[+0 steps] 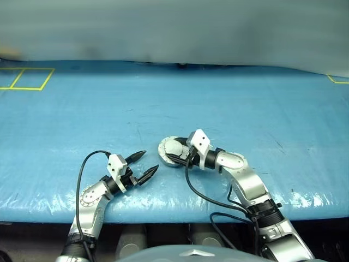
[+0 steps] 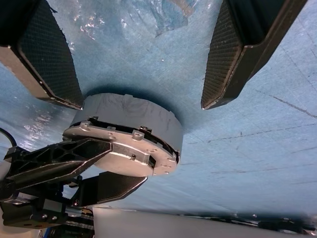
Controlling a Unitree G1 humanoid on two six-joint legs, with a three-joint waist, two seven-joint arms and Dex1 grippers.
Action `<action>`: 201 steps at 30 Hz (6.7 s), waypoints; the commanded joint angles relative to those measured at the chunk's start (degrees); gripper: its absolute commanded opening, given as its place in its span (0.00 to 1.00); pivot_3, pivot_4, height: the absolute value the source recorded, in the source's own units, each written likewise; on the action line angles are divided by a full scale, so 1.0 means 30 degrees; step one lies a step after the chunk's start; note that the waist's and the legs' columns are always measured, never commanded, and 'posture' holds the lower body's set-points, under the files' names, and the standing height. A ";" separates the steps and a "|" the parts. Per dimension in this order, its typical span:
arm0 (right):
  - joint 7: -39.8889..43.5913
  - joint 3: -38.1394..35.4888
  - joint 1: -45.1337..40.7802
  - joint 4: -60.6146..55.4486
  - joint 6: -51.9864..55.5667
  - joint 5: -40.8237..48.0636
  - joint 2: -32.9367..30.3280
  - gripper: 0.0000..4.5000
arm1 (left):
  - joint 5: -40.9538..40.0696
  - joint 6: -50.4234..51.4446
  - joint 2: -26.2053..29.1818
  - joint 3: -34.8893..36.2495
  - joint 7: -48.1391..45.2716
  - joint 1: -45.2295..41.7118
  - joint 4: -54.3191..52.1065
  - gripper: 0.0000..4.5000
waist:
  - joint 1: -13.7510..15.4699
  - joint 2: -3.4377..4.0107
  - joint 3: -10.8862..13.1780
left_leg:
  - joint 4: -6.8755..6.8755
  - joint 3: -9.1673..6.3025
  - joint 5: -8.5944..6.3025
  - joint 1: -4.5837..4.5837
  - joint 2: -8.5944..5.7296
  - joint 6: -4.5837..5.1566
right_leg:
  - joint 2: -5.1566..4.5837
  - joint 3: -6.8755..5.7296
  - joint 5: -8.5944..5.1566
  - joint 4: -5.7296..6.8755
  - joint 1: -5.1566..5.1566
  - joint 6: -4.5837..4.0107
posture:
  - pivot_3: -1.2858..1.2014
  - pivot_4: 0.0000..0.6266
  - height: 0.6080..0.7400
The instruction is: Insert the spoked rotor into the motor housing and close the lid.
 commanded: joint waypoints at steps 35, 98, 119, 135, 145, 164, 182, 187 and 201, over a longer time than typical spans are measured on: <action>-0.1759 0.1481 -0.0275 -0.0021 0.4084 -0.1431 0.0113 0.67 | -0.0077 -0.0118 -0.0049 -0.0057 -0.0092 0.0004 -0.0607 0.89 | -0.0146 -0.0054 -0.0083 | 0.0015 0.0001 0.0006 0.0126 0.0004 -0.0008 | 0.0001 0.0004 -0.0060 0.0005 0.0117 -0.0110 | 0.52 0.24 1.00; -0.3483 -0.5494 0.1103 -0.3782 0.6271 0.6322 0.2261 0.99 | 0.2065 0.2896 0.0099 -0.1443 0.0697 -0.3269 0.0617 0.00 | 0.0130 -0.0096 -0.0112 | -0.0018 -0.0015 0.0005 -0.0007 -0.0015 -0.0014 | -0.0021 -0.0003 -0.0058 -0.0061 0.0029 -0.0102 | 0.52 0.24 1.00; -0.8028 -1.0311 0.2595 -0.2498 1.5642 1.5753 0.5690 0.73 | 0.2136 0.2597 -0.0020 -0.1588 0.0811 -0.3235 0.0673 0.00 | 0.0092 -0.0066 -0.0097 | -0.0045 -0.0008 0.0004 -0.0033 -0.0011 -0.0012 | -0.0020 0.0001 -0.0067 -0.0059 -0.0014 -0.0113 | 0.52 0.24 1.00; -0.8982 -1.1312 0.2350 -0.1816 1.5330 1.8032 0.6171 0.27 | -0.1234 0.3447 -0.1922 0.0792 0.2016 -0.3071 -0.0233 0.00 | 0.0002 -0.0045 -0.0073 | -0.0036 -0.0012 0.0004 -0.0099 -0.0007 -0.0011 | -0.0014 -0.0001 -0.0060 -0.0059 -0.0073 -0.0100 | 0.52 0.24 1.00; -0.9480 -1.2956 0.1272 -0.2139 1.3685 2.1248 0.7042 0.27 | -0.6017 0.5961 -0.4123 0.3126 0.2149 -0.2467 -0.1734 0.21 | -0.0090 0.0000 -0.0034 | -0.0029 -0.0027 0.0003 -0.0309 -0.0013 -0.0007 | -0.0008 -0.0012 0.0009 -0.0059 -0.0261 0.0014 | 0.52 0.24 1.00; -0.8868 -1.0476 0.1234 -0.2962 1.3395 2.3725 0.6552 0.27 | -1.3318 1.4439 -0.5335 0.3892 0.2054 -0.1948 -0.3568 1.00 | -0.0209 0.0019 -0.0020 | -0.0020 -0.0041 0.0003 -0.0307 -0.0007 -0.0006 | 0.0007 -0.0025 0.0005 -0.0048 -0.0262 0.0010 | 0.52 0.24 1.00; -0.8511 -0.7326 0.2164 -0.3739 1.3143 2.2573 0.5343 0.27 | -1.3518 1.4900 -0.5618 0.3648 0.0695 -0.1897 -0.4067 0.96 | -0.0151 0.0018 -0.0020 | 0.0000 -0.0041 0.0004 -0.0306 -0.0010 -0.0008 | 0.0006 -0.0026 0.0006 -0.0048 -0.0257 0.0010 | 0.52 0.24 1.00; -0.9135 -0.7574 0.1993 -0.3400 1.2677 2.2384 0.5510 0.27 | -1.3939 1.4826 -0.5667 0.3831 -0.0163 -0.1791 -0.4092 0.65 | -0.0155 0.0017 -0.0020 | -0.0004 -0.0045 0.0004 -0.0305 -0.0005 -0.0008 | 0.0010 -0.0029 0.0005 -0.0046 -0.0258 0.0008 | 0.52 0.24 1.00; -0.9339 -0.7592 0.1423 -0.2692 1.0637 1.9613 0.5884 0.50 | -1.3597 1.4015 -0.6391 0.4657 0.1723 -0.1903 -0.3823 0.59 | -0.0123 0.0016 -0.0020 | 0.0005 -0.0046 0.0004 -0.0305 -0.0007 -0.0008 | 0.0009 -0.0030 0.0010 -0.0041 -0.0257 0.0014 | 0.52 0.24 1.00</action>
